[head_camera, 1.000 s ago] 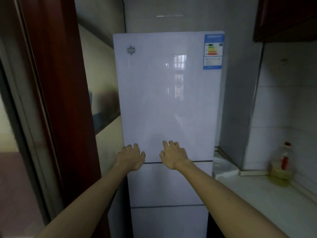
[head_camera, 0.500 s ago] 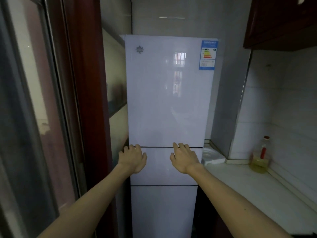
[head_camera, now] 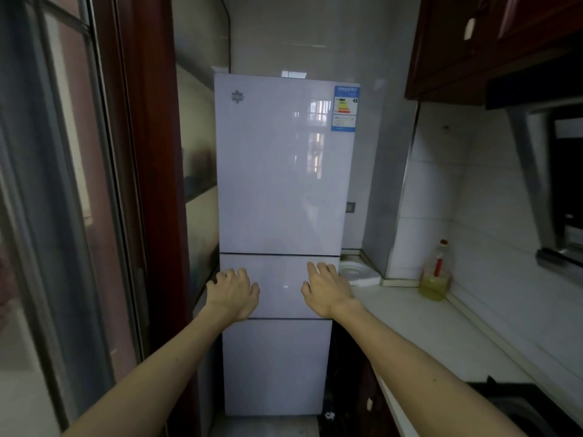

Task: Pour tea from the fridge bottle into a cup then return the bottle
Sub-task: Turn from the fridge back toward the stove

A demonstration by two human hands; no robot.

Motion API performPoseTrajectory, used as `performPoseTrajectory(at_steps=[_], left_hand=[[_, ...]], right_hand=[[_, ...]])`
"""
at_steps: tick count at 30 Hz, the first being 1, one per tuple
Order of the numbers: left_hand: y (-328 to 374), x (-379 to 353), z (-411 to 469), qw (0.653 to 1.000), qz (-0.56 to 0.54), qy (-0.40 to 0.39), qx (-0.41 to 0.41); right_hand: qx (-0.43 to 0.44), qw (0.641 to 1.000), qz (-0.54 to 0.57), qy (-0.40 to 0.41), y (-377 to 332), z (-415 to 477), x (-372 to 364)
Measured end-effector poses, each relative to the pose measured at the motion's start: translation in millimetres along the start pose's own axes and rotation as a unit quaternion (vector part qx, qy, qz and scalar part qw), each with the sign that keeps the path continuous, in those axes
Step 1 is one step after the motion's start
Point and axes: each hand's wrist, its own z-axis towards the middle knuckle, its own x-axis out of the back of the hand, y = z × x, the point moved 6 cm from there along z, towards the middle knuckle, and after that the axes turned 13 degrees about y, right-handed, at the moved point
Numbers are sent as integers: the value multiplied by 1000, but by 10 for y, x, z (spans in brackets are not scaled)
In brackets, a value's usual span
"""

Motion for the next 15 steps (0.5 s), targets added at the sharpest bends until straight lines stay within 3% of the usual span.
performPoseTrajectory(at_steps=[15], left_hand=[[492,416,-1092,999,-23,-13,-19]], right_hand=[[-16,999,-23,17,170,-1232,522]])
